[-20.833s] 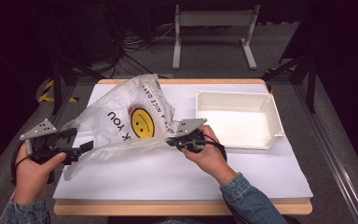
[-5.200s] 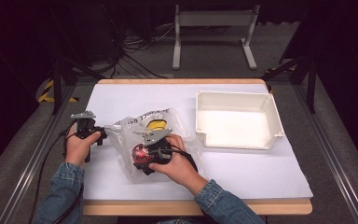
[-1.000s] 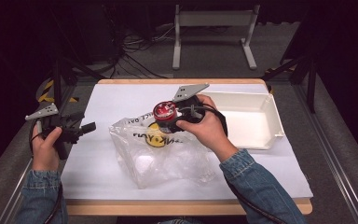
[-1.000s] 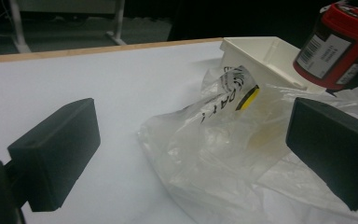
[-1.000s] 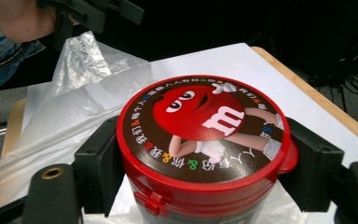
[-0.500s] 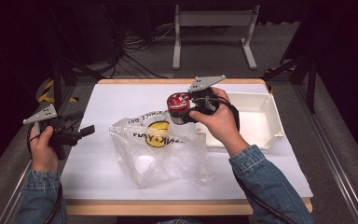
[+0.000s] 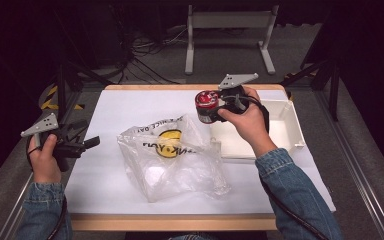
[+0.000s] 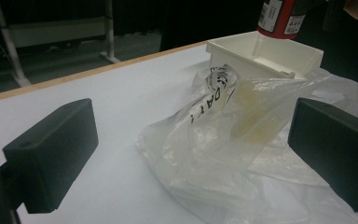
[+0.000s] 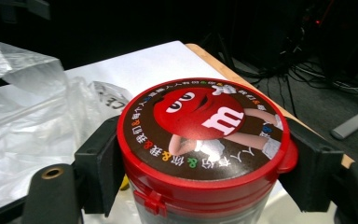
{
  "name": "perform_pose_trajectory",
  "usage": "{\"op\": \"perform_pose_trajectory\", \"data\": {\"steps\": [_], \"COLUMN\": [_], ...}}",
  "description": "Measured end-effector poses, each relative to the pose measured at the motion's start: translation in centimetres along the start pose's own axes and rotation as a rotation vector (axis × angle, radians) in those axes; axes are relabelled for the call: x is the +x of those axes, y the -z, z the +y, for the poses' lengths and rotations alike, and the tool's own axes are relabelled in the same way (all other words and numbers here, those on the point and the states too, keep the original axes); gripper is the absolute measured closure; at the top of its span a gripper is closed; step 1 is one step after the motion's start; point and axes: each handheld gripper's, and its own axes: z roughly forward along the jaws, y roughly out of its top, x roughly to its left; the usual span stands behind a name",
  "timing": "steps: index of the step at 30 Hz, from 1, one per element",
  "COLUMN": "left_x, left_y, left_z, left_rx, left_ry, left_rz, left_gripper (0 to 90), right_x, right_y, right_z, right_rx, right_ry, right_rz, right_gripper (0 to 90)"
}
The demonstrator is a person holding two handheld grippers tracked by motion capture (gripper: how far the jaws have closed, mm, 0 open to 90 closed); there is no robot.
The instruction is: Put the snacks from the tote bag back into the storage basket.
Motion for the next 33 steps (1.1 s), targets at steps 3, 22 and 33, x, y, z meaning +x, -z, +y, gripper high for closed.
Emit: {"op": "perform_pose_trajectory", "data": {"steps": [3, 22, 33], "left_x": [0.0, -0.2, -0.2], "left_y": [0.0, -0.4, -0.5], "left_z": [0.0, 0.2, 0.1], "left_rx": [0.002, 0.041, 0.047], "left_ry": [-0.003, -0.037, -0.038], "left_rz": [0.003, -0.009, -0.014], "left_gripper": [2.4, 3.8, 3.9], "right_x": [-0.8, -5.4, -6.7], "right_y": [0.2, -0.4, -1.9], "right_z": [-0.3, -3.0, -5.2], "right_rx": [0.003, 0.087, 0.128], "right_ry": [-0.006, -0.057, -0.069], "right_rz": [-0.021, -0.102, -0.117], "right_gripper": [24.7, 24.7, 24.7]}}
